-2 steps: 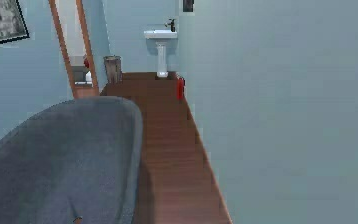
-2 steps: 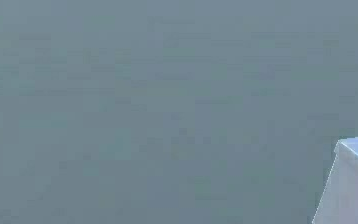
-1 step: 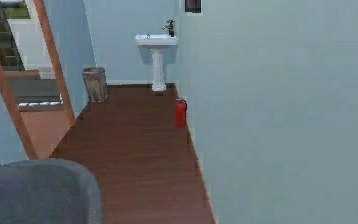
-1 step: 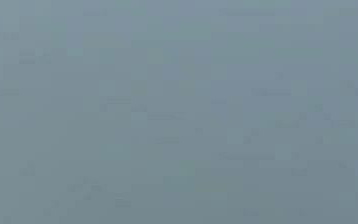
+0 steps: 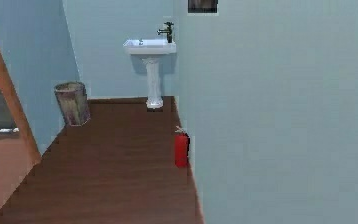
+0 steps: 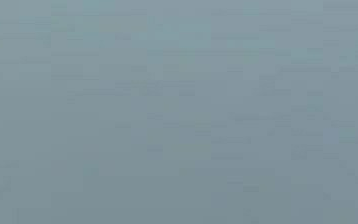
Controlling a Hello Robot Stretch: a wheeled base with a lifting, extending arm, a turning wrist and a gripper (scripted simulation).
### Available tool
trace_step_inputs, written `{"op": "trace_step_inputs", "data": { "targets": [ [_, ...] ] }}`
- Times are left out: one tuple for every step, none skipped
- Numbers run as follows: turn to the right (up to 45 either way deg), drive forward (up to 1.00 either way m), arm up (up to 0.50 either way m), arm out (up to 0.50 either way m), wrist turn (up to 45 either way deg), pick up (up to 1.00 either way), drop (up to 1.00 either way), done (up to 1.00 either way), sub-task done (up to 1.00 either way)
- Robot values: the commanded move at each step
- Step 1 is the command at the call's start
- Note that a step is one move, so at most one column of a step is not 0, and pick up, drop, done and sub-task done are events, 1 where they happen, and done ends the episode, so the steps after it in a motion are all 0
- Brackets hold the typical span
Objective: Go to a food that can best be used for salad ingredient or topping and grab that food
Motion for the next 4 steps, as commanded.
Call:
{"op": "trace_step_inputs", "data": {
  "targets": [
    [-36.0,0.0,0.0,0.0,0.0,0.0,0.0,0.0,0.0],
    [0.0,0.7,0.0,0.0,0.0,0.0,0.0,0.0,0.0],
    [-18.0,0.0,0.0,0.0,0.0,0.0,0.0,0.0,0.0],
    [0.0,1.0,0.0,0.0,0.0,0.0,0.0,0.0,0.0]
  ]
}}
